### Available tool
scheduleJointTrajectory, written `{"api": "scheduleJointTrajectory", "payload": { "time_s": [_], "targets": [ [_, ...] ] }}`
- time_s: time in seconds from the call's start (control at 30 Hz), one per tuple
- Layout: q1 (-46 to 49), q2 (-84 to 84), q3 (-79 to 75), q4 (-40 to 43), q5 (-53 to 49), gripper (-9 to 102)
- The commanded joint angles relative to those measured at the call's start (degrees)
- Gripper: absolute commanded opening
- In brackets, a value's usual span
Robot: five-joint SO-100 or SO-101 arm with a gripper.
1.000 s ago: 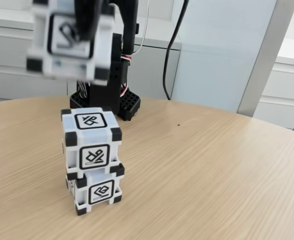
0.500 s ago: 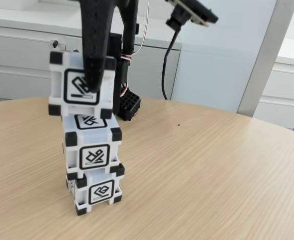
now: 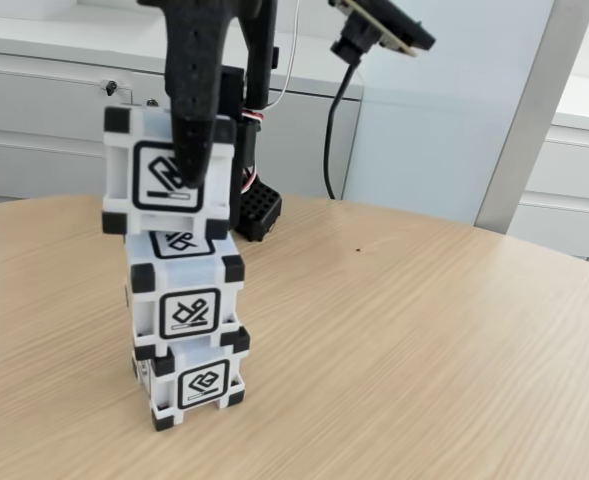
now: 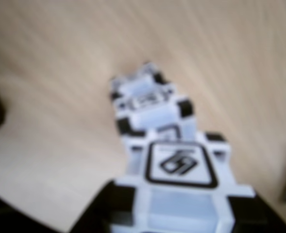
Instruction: Stack cubes from left to right.
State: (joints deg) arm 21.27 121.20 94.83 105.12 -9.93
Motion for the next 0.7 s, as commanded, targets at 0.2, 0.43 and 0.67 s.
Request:
{"api": "scheduleJointTrajectory", "payload": {
  "time_s": [0.2,0.43,0.67],
  "targets": [
    [-0.4,1.6,-0.3,4.7,-1.8,21],
    [-0.4,1.6,-0.3,4.7,-1.7,31],
    [-0.4,1.8,-0.3,4.7,-0.8,38]
  ]
}}
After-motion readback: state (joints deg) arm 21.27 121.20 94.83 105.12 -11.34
